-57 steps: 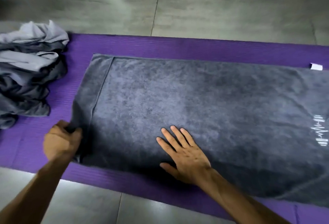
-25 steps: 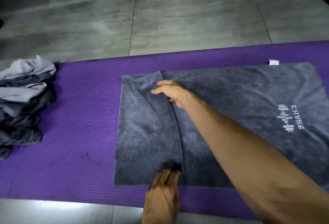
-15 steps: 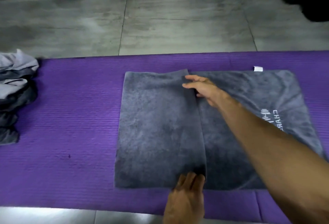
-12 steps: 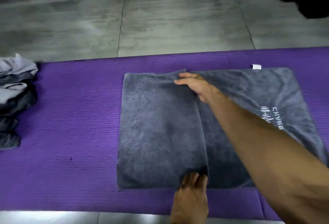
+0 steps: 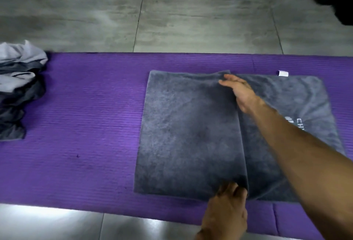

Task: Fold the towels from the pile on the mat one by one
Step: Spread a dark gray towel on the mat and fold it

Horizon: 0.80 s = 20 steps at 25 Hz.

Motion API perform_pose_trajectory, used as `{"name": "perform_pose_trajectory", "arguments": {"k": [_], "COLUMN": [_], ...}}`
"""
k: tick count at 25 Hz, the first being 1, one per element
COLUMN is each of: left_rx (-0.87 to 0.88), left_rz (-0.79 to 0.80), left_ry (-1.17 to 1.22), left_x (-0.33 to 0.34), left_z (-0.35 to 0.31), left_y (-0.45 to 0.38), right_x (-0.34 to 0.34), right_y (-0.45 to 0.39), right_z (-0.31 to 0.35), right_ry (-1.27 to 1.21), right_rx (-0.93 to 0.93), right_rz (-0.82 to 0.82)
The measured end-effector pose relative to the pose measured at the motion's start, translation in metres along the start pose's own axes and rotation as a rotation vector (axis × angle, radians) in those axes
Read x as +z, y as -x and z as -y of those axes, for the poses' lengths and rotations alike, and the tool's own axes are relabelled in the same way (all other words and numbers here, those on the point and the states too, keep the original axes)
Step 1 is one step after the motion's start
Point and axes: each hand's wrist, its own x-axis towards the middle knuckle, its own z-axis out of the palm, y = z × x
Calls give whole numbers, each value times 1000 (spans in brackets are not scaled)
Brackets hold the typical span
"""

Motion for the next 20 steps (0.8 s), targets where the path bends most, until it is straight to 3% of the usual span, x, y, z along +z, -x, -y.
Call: {"name": "perform_pose_trajectory", "arguments": {"k": [2,4,5,8,10,13,17,20], "left_rx": [-13,-93,-190,-458,-496,-426,-394,-363], "left_rz": [-48,-173,-217,-329,-346,-343,-391,-366], "left_ry": [1,-7,-21,-133,-195,-253,-248,-245], "left_x": [-9,-27,-34,-53,-58,-50,-42,-42], "left_z": [5,28,46,131,173,192,197,198], "left_y": [-5,-6,-3,25,55,76,78,77], "right_x": [8,36,59,136,177,211,235,249], "right_y": [6,31,52,117,150,156,67,-9], "right_z": [2,-5,-14,-69,-104,-122,-71,-13], "right_ry": [425,886,984,1108,1239,1374,1415,1483], "right_rx": [-52,-348,-537,-852,-951,-952,-766,-537], "right_rz": [-146,-313,-293,52,246,403,216,214]}}
